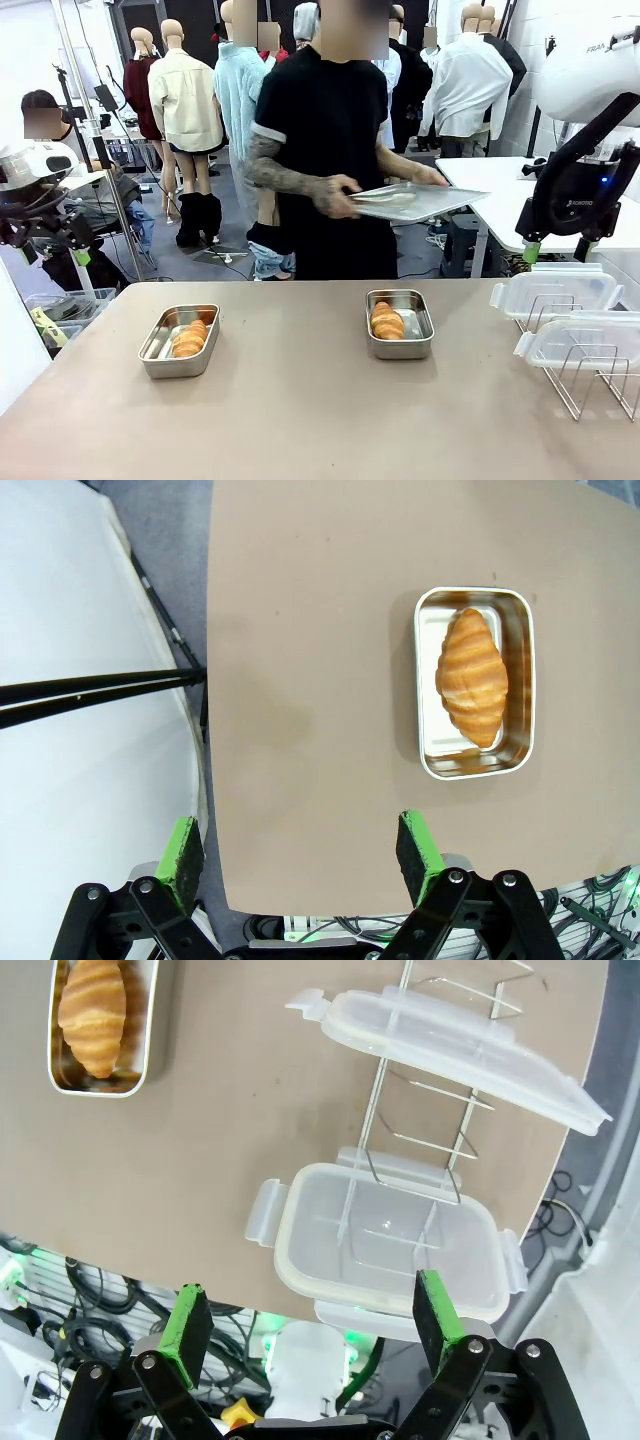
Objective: Place the bread in airtight containers.
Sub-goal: Pick up one Airtight Container lid and hand it to the human.
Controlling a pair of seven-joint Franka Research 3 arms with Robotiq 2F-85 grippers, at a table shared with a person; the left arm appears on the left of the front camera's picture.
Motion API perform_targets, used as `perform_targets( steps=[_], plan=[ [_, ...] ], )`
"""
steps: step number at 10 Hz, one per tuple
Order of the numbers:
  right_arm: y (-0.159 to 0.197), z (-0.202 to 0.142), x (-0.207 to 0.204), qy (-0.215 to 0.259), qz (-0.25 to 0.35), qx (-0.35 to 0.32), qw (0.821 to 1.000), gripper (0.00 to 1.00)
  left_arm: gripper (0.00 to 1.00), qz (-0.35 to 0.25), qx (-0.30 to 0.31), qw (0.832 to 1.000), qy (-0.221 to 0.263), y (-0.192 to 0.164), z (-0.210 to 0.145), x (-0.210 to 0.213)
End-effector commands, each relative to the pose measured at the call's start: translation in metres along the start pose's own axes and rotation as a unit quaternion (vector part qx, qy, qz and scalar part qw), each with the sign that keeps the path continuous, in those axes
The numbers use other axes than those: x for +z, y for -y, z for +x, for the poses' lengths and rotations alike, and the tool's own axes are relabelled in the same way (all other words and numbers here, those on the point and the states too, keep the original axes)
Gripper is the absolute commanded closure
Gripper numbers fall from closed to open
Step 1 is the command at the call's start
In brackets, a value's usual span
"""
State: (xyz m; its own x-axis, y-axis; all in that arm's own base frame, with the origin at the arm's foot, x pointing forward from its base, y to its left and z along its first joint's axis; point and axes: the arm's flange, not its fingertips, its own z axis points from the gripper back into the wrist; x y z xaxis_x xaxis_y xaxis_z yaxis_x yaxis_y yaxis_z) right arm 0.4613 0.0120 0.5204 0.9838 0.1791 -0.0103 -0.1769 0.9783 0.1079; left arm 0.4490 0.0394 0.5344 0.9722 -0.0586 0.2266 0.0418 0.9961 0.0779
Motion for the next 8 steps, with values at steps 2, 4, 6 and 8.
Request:
perform_targets(
  steps=[2,4,6,8],
  plan=[
    [-0.0003,-0.0011,0.0004,0.0,-0.005,-0.001,1.0,0.0,0.0,0.013,0.008,1.0,0.002,-0.0011,-0.0005,0.0006],
    [-0.0003,-0.0011,0.0004,0.0,-0.005,-0.001,1.0,0.0,0.0,0.013,0.008,1.0,0.002,-0.0011,-0.0005,0.0006],
    [-0.0003,-0.0011,0.0004,0.0,-0.005,-0.001,1.0,0.0,0.0,0.013,0.008,1.0,0.002,-0.0011,-0.0005,0.0006],
    [-0.0003,-0.0011,0.0004,0.0,-0.005,-0.001,1.0,0.0,0.0,0.013,0.008,1.0,0.002,-0.0011,-0.0005,0.0006]
  ],
)
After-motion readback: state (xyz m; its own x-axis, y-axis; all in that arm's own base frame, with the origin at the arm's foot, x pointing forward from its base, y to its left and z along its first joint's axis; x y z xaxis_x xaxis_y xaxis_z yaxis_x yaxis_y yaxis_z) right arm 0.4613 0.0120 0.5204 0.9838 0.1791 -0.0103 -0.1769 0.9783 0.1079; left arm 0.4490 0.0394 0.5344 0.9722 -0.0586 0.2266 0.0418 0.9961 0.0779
